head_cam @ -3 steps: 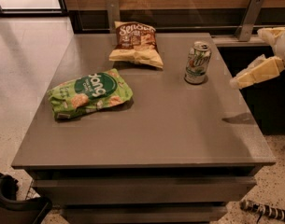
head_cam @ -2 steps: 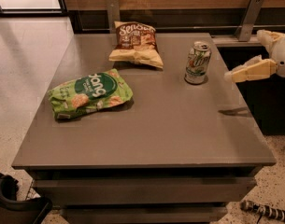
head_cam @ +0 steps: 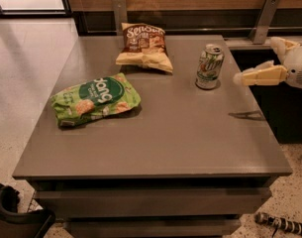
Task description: Pick 7up can
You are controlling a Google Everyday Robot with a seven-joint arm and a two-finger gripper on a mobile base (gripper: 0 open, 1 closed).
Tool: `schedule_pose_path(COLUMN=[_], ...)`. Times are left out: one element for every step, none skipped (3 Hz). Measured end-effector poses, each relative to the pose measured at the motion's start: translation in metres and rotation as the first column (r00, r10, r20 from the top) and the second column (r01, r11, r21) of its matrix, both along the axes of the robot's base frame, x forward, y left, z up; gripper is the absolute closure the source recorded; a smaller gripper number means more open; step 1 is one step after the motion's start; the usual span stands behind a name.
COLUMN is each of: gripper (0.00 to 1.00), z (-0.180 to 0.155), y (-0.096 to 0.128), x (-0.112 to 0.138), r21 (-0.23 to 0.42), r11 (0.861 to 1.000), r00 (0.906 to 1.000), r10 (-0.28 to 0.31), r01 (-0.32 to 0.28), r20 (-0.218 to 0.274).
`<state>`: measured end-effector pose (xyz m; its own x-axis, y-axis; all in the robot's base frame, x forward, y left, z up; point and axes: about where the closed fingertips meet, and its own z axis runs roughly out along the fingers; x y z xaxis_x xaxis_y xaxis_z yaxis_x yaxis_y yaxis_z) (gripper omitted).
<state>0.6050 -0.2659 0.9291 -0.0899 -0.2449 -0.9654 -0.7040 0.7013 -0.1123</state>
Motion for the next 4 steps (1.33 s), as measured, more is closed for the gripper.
schedule_pose_path(gripper=[0.00, 0.00, 0.00, 0.01], z=[-0.022, -0.039, -0.050, -0.054], y=[0.022, 0.045, 0.063, 0.073], x=[0.011, 0.022, 0.033, 0.041], r21=[0.056, 0.102, 0.138, 0.149], r11=[0.998, 0.991, 0.982, 0.978], r00=[0.9993, 0.9965, 0.9919, 0.9889], r10=[0.039, 0.083, 0.122, 0.142], r01=[-0.038, -0.083, -0.126, -0.147], r20=[0.000, 0.012, 0.033, 0.044])
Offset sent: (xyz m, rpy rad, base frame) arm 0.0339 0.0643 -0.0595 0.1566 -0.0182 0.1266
